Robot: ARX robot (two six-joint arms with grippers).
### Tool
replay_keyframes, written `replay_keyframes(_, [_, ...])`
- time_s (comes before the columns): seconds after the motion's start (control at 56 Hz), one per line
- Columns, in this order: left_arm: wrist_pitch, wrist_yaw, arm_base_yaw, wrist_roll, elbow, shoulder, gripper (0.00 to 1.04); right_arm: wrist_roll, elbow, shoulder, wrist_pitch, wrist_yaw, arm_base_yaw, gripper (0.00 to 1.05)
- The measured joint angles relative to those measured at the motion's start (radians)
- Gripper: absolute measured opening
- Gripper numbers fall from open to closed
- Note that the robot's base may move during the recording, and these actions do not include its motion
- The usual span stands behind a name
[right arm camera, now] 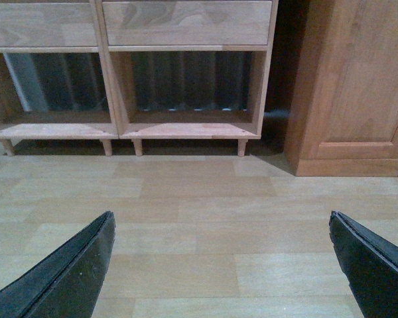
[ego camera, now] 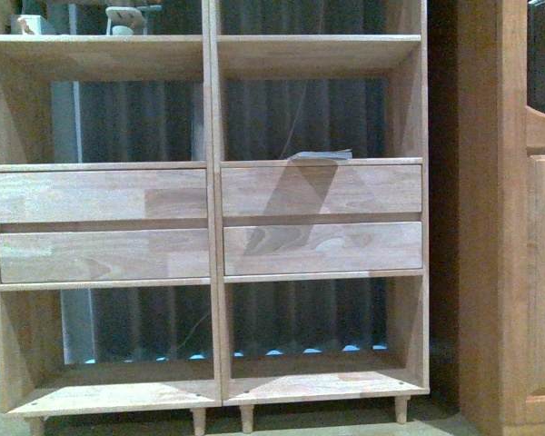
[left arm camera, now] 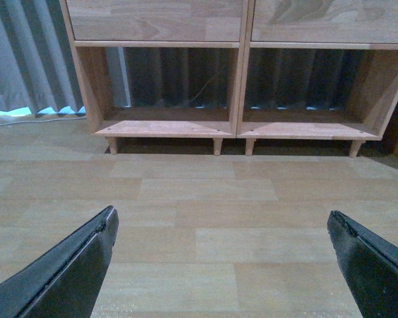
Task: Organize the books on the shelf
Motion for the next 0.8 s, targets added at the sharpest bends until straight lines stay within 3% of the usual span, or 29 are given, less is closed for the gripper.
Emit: replay_keyframes(0.804, [0.000, 0.001, 0.000, 0.000, 0.000, 0.000, 0.97, 0.000, 0.000, 0.000, 0.000, -0.003, 0.000, 0.98])
